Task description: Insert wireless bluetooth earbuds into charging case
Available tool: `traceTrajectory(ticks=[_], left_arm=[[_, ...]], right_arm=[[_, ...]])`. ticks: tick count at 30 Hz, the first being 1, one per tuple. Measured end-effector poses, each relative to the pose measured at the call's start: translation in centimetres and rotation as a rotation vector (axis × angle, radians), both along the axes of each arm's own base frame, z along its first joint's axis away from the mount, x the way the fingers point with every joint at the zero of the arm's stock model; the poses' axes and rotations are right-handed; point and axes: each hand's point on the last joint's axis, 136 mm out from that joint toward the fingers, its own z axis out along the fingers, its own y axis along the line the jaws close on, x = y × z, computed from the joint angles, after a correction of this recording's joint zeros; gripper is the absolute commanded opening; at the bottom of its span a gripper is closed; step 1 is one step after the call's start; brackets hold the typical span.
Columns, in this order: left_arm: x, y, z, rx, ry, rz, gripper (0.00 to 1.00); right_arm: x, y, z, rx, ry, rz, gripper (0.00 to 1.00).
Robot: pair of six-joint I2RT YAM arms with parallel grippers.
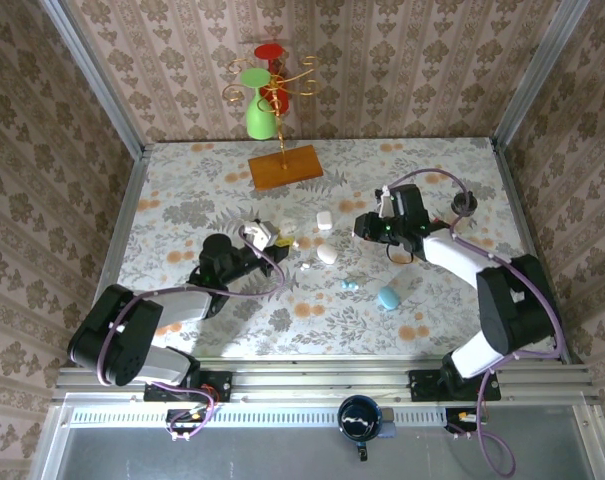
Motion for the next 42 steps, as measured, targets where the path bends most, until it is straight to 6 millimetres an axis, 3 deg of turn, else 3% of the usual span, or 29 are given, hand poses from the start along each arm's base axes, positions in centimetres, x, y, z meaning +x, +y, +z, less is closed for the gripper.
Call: traceTrajectory(ticks=[8,16,29,42], left_arm=[[1.0,-1.1,1.6,-0.015,-0.034,0.030,0.04],[1.3,-2.4,1.8,-0.014,-0.038,0.025,0.04],[0.6,-3.1,1.8,-0.018,-0.032,0.004,0.04],[0.3,-3.5,1.8,-0.027,-0.018,-0.005,0.03]], right_arm=[[-0.9,0.4,6.1,0.079,-0.234,0.002,0.22],[-3.1,2.8,10.5,0.120,-0.369,0.078,0.22],[-4.6,6.9,14.2,0.109,-0.477,0.206,0.21],[-4.6,10.2,14.3,0.091,-0.495,0.287,0.21]])
